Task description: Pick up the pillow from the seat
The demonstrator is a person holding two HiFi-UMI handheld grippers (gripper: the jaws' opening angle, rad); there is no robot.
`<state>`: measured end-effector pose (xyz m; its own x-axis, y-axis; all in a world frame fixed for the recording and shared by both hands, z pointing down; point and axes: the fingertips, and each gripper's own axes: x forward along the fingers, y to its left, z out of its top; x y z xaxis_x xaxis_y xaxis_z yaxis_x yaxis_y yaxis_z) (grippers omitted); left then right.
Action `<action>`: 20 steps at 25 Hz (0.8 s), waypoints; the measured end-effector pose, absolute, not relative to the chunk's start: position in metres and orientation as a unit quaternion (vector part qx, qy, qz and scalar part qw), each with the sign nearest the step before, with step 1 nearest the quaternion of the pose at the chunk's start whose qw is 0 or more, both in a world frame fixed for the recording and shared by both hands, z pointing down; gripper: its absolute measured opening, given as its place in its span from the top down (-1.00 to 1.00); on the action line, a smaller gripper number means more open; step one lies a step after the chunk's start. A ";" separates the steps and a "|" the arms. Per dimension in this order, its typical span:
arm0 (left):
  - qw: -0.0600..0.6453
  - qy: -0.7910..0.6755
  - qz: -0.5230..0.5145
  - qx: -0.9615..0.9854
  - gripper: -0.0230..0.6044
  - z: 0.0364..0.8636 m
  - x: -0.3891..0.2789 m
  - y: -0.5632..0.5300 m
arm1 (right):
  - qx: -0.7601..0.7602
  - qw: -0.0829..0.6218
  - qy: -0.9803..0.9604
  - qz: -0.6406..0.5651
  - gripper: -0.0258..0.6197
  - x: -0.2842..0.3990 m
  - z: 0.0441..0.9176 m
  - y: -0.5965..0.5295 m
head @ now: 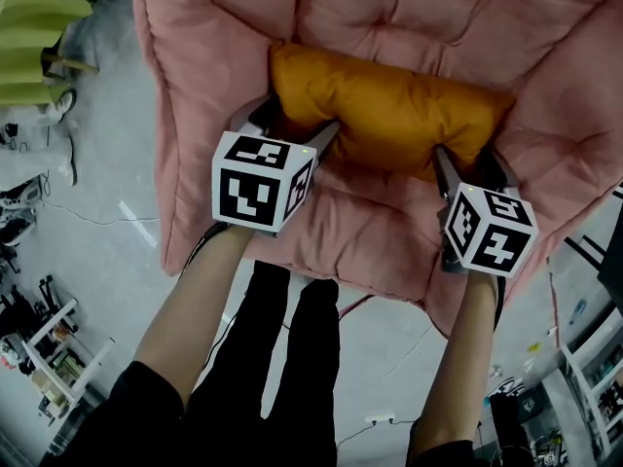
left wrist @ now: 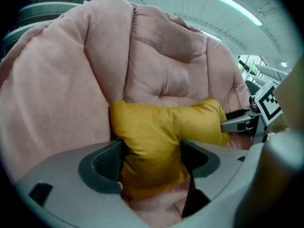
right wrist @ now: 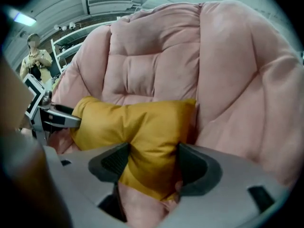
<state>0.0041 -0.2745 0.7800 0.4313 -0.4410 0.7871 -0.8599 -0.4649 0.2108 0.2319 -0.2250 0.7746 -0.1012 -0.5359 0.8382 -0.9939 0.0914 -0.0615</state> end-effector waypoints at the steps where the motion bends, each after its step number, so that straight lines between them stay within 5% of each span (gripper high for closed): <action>1: 0.311 -0.412 0.339 0.786 -0.25 0.782 0.006 -0.275 | 0.580 0.338 -0.659 0.340 -0.08 0.232 0.778 -0.226; 15: 0.299 -0.421 0.346 0.783 -0.23 0.797 0.011 -0.278 | 0.588 0.347 -0.659 0.317 0.04 0.225 0.793 -0.231; 20: 0.297 -0.407 0.354 0.788 0.01 0.799 0.014 -0.273 | 0.585 0.354 -0.659 0.312 0.16 0.221 0.796 -0.229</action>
